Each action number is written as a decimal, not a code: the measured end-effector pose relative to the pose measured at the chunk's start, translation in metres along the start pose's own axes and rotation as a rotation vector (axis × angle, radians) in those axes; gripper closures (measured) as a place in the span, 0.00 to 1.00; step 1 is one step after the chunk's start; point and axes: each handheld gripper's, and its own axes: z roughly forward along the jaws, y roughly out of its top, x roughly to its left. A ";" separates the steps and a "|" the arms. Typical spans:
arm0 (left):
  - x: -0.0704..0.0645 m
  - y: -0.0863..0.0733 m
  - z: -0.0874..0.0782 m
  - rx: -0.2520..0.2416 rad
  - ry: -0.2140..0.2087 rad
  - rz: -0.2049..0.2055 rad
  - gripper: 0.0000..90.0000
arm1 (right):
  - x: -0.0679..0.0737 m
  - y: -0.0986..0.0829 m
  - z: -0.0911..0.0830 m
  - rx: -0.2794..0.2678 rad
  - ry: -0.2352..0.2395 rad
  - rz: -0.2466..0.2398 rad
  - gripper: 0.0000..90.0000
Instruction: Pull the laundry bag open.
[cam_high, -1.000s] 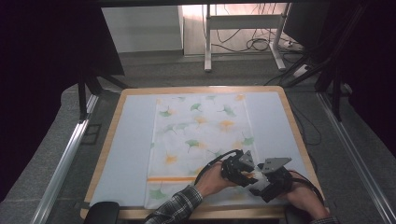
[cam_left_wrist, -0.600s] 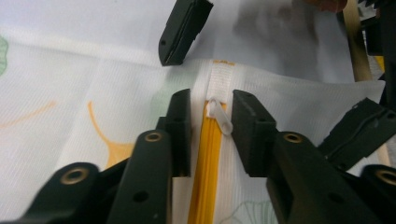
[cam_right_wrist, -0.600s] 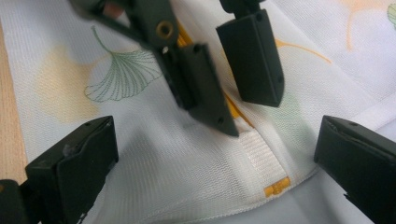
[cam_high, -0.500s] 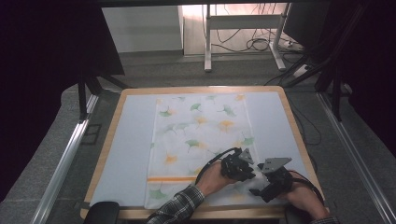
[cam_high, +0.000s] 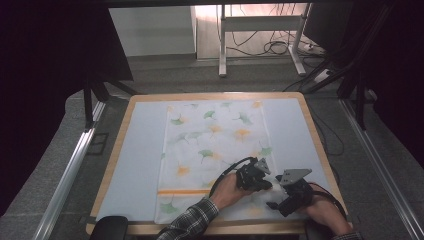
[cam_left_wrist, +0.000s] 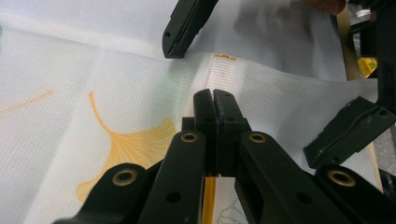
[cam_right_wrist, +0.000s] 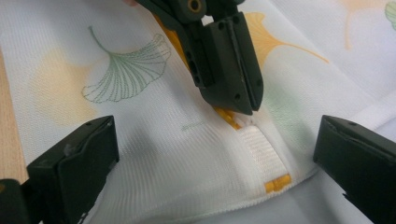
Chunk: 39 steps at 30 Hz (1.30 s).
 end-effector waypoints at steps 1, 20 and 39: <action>-0.001 0.000 0.000 -0.010 0.005 -0.008 1.00 | 0.000 0.000 0.000 0.002 -0.002 0.003 0.01; 0.002 -0.003 -0.002 -0.020 -0.020 -0.022 1.00 | -0.004 0.008 -0.003 -0.008 -0.001 0.041 0.24; 0.003 -0.009 -0.012 -0.008 -0.013 -0.019 1.00 | -0.004 0.007 -0.005 0.021 -0.035 0.051 0.34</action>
